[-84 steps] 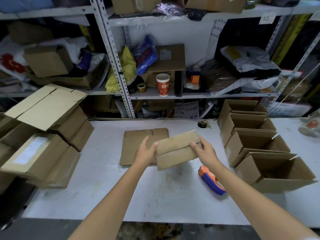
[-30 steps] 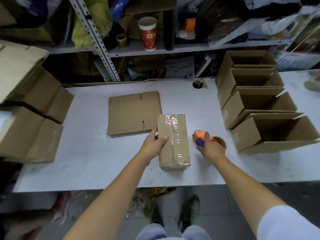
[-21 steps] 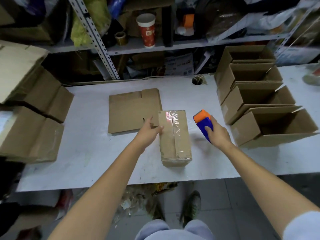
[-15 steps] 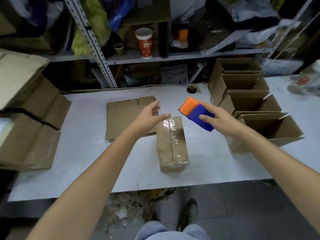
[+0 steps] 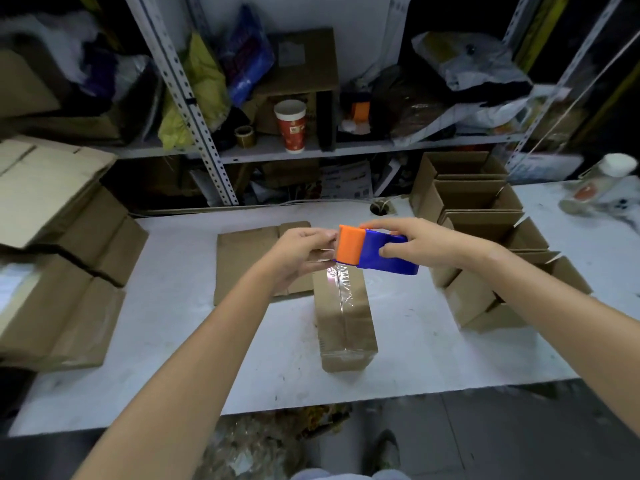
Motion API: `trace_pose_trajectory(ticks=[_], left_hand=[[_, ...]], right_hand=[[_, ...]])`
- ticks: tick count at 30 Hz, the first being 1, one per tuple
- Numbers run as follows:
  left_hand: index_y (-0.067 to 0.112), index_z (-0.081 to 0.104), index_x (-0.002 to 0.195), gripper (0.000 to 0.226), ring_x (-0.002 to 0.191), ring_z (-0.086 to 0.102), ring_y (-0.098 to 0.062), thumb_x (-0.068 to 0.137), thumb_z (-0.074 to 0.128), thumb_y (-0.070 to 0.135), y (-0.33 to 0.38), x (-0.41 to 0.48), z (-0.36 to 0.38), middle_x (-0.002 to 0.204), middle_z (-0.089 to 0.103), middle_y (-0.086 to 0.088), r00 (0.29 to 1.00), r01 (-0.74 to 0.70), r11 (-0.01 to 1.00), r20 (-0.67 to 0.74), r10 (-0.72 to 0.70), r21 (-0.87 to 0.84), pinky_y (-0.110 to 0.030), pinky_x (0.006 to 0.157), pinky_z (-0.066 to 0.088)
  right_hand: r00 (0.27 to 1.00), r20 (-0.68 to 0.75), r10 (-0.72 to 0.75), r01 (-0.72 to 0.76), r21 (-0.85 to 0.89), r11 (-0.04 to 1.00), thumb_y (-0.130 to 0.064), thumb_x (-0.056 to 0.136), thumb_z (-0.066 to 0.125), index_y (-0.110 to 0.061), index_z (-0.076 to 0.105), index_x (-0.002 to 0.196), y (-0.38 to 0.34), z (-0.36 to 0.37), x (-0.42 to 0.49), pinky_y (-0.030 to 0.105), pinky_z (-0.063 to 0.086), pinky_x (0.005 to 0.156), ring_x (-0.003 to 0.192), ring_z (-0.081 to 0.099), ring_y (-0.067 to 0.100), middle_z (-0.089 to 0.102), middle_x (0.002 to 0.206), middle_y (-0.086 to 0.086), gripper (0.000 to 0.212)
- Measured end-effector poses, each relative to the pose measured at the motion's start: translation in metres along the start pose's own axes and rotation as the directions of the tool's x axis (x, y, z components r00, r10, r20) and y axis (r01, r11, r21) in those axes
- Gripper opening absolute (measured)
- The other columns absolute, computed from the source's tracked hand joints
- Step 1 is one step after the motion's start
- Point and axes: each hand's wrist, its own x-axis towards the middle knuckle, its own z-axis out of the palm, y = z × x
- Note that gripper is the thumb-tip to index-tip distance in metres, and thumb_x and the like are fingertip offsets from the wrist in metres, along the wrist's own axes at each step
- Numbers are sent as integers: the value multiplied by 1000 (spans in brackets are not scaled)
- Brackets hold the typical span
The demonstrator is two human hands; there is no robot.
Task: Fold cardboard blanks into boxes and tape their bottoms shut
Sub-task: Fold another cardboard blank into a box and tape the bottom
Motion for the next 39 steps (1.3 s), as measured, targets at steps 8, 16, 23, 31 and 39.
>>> trace_pose_trajectory(ticks=[8,16,23,31,39], left_hand=[[2,71,97,16,80,67,-20,96,66,17,-23,9,-10,89,70,-12,956,55,994,-293,-24,97,-34,80,60],[2,72,101,15,71,61,-15,92,71,14,-57,25,-44,87,71,-9,859,179,982,-478,-185,-60,-35,81,59],[5,73,89,9,60,55,-13,91,71,13,-78,60,-38,78,70,-7,815,265,964,-526,-244,-37,-32,69,52],[10,74,102,26,89,69,-29,99,57,30,-98,72,-14,87,71,-4,784,387,887,-597,-172,252,-40,77,60],[17,70,94,33,100,68,-29,94,59,48,-92,57,-9,101,71,-7,816,368,904,-542,-201,219,-42,85,59]], right_hand=[[998,42,-53,62,-244,968,-59,86,67,-34,42,142,0,15,29,27,52,77,100,58,11,59,125,-9,67],[984,57,166,-126,-427,895,-60,84,68,-29,45,145,51,-25,48,36,54,85,103,58,18,59,127,-4,72],[962,120,246,-171,-437,883,-57,86,68,-26,41,149,73,-19,84,32,48,81,106,53,18,55,136,0,75],[946,142,291,-224,-360,906,-55,85,70,-26,39,148,90,2,99,34,48,82,107,51,19,52,139,1,76],[963,108,249,-190,-384,903,-56,87,67,-25,39,148,87,7,93,35,50,85,115,54,22,53,139,0,74]])
